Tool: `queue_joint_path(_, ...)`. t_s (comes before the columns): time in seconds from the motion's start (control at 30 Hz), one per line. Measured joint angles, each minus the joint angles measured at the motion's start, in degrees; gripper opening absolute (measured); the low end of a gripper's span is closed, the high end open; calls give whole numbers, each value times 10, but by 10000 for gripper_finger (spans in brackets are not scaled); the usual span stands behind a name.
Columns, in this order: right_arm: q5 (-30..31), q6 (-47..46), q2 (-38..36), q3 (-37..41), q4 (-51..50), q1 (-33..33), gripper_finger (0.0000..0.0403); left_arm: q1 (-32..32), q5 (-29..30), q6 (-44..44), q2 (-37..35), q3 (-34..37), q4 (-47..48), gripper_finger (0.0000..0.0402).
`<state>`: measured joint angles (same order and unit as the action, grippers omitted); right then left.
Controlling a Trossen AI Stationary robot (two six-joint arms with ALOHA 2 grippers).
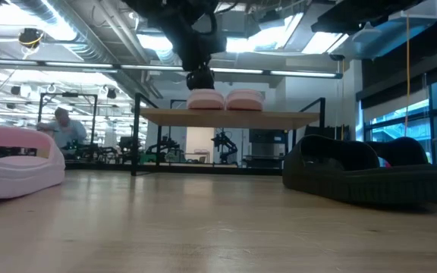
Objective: Pick and place slides into the shelf
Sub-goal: Put the black slipper slide under the shelf
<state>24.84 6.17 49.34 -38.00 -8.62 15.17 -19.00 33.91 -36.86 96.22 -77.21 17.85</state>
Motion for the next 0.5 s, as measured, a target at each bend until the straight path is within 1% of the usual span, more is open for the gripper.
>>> queue_joint_path(0.17,0,-14,0,0,-2,0,196,22,1,43,-20,0,51,261)
queue_joint_path(0.27,0,-22,0,0,-7,0,196,45,0,92,-41,0,106,261)
queue_joint_path(0.37,0,-35,0,0,-8,0,196,73,-15,145,-63,0,158,261)
queue_joint_path(0.43,-5,-42,0,0,-8,0,196,91,-53,176,-83,0,182,261)
queue_joint_path(0.5,-20,-42,0,0,-10,0,196,107,-127,205,-102,0,184,261)
